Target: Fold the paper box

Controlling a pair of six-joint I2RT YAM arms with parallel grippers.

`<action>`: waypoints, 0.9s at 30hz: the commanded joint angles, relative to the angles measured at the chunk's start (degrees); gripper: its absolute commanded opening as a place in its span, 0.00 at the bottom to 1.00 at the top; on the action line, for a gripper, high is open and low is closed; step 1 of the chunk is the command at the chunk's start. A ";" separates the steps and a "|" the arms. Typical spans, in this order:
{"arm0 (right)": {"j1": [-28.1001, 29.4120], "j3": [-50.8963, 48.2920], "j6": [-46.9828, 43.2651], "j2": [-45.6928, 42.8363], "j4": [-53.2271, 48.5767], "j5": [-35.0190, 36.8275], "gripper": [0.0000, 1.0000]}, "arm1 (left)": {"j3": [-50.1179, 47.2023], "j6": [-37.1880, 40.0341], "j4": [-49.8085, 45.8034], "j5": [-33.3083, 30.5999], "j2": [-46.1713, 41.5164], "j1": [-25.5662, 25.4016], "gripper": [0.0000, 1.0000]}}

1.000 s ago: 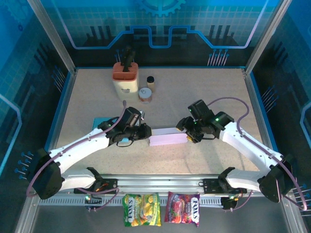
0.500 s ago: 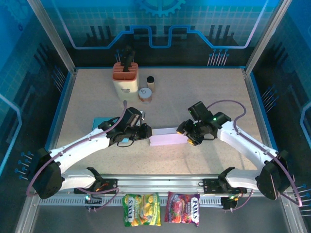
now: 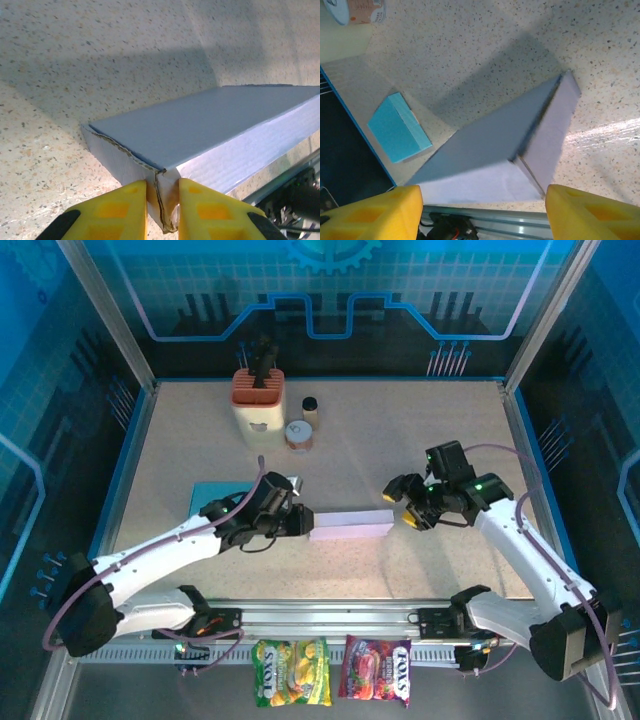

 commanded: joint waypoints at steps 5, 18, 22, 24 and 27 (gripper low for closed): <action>-2.41 -2.47 -1.12 -2.22 -6.18 -5.26 0.66 | -8.86 0.23 -4.44 -5.44 -1.20 -5.60 0.20; -2.48 -12.06 -11.46 -1.85 -5.21 -5.12 0.65 | -7.46 -9.32 6.36 -2.41 11.20 -5.76 0.25; -1.68 -16.69 -13.72 -1.33 0.31 -6.20 0.64 | -6.43 -10.63 0.18 -3.37 6.62 -5.76 0.32; -0.85 -18.64 -13.75 -0.30 3.54 -6.70 0.64 | -6.11 -11.05 -2.86 -3.44 4.61 -5.53 0.36; 0.75 -21.30 -11.98 2.17 9.36 -7.93 0.64 | -7.08 -11.96 -4.13 -1.72 2.43 -4.53 0.37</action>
